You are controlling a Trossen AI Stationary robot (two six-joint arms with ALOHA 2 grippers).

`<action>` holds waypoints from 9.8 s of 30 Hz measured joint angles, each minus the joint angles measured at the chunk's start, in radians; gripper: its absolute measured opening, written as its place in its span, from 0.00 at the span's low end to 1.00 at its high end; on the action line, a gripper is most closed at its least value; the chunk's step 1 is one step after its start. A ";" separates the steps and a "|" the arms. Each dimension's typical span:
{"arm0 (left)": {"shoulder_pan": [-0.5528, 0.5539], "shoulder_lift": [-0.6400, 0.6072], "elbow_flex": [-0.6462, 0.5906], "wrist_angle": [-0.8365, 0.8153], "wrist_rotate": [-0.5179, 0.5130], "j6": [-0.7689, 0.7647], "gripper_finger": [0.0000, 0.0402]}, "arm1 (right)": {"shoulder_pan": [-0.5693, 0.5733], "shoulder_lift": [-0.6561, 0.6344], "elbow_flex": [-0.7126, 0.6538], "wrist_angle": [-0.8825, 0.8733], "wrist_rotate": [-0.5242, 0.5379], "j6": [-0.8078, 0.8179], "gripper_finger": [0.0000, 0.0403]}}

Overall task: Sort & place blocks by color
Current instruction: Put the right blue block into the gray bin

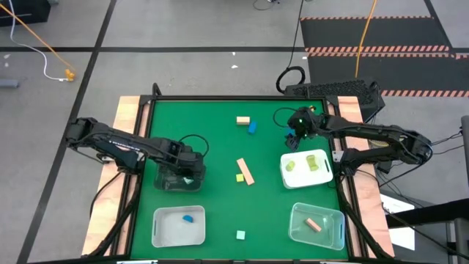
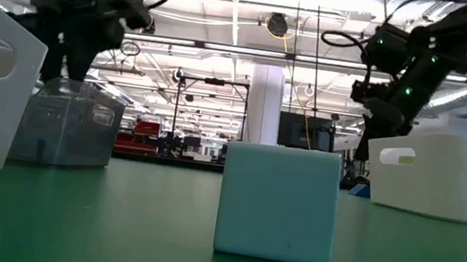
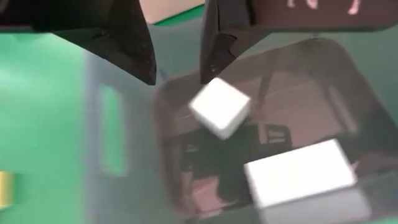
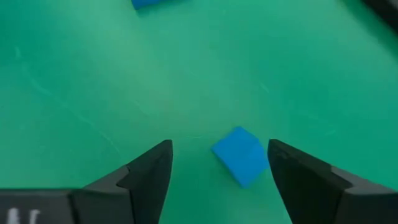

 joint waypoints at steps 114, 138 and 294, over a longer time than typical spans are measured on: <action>0.165 0.238 0.318 1.024 -0.349 0.328 0.75 | 0.289 -0.070 0.069 0.761 -0.229 -0.233 0.29; 0.145 0.316 0.317 1.032 -0.235 0.245 0.56 | 0.411 0.085 0.068 0.832 -0.187 -0.274 0.29; -0.634 0.106 0.318 -0.051 0.046 -0.798 0.22 | 0.429 -0.233 0.068 0.434 0.056 0.103 0.64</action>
